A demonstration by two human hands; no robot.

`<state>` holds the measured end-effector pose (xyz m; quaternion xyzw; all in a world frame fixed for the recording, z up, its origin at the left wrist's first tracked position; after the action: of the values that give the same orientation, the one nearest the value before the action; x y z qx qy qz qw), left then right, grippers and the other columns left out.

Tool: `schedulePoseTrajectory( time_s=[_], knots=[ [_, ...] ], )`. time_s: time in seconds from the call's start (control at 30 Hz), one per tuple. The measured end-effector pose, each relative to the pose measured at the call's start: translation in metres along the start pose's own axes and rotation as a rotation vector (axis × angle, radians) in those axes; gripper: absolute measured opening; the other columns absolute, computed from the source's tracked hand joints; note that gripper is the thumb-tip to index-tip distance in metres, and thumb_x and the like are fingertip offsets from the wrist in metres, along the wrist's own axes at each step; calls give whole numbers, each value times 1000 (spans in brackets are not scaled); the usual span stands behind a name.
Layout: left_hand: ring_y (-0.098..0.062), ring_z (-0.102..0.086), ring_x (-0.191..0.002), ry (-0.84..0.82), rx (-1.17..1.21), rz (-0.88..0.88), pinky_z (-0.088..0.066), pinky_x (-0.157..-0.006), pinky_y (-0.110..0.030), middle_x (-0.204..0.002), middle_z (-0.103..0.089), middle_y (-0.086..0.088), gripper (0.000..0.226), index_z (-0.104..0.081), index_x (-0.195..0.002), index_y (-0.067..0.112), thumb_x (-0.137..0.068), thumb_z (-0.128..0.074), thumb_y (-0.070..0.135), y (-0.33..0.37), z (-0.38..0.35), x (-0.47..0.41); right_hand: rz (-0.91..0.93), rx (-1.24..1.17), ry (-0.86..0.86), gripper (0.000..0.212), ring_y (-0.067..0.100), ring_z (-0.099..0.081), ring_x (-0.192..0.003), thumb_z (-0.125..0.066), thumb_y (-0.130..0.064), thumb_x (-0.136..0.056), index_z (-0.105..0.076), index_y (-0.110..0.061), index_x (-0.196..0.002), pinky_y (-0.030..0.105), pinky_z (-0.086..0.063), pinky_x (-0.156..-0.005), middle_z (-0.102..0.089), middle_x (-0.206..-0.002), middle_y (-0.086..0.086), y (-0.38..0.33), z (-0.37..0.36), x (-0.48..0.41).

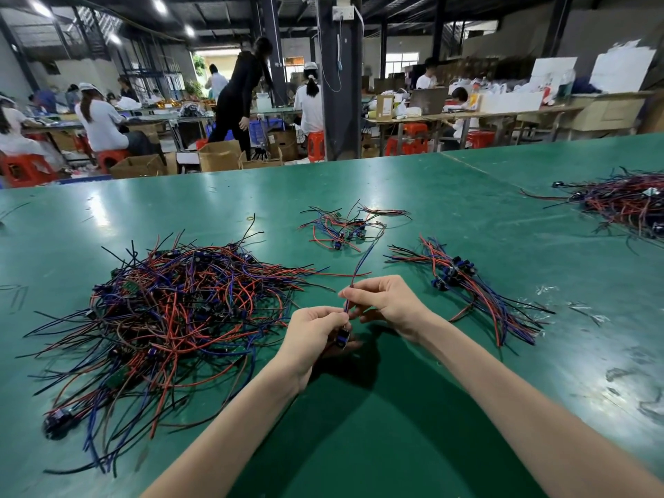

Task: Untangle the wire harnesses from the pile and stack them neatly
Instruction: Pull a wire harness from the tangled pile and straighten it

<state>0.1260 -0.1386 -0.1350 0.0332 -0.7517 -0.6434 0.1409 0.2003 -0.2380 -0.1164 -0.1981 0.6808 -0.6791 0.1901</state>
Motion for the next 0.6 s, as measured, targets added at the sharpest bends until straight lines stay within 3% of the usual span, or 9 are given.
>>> schedulePoseTrajectory(
  time_s=[0.17, 0.3, 0.6],
  knots=[
    [-12, -58, -47, -22, -27, 9, -51, -50, -21, -59, -64, -4, 15, -67, -78, 5, -88, -57, -1, 1, -5, 3, 3, -44, 56, 12, 6, -58, -47, -62, -8, -89, -70, -7, -79, 16, -45, -47, -67, -59, -2, -2, 5, 0],
    [-17, -60, -54, -96, -26, 40, -56, -70, -37, -61, -62, -7, 13, -66, -81, 2, -89, -57, 0, -1, -11, 4, -15, -162, 180, 15, 4, -53, -43, -62, -8, -89, -69, -4, -76, 17, -46, -44, -66, -56, -1, -5, 23, -3],
    [-18, -62, -53, -190, 32, 95, -57, -55, -30, -60, -59, -9, 15, -63, -82, -6, -93, -52, -2, -5, -23, 8, -58, -293, 299, 20, 6, -50, -39, -59, -8, -91, -67, -1, -75, 19, -46, -41, -64, -52, 0, 0, 49, -6]
  ],
)
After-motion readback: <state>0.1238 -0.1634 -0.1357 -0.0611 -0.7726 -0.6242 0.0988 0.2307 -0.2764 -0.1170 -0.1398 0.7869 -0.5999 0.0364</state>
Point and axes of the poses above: each hand's wrist, its own x-axis away from the middle knuckle, its own z-axis out of the back of the hand, y = z × x, the point moved 9 cm from there along -x, towards the middle knuckle
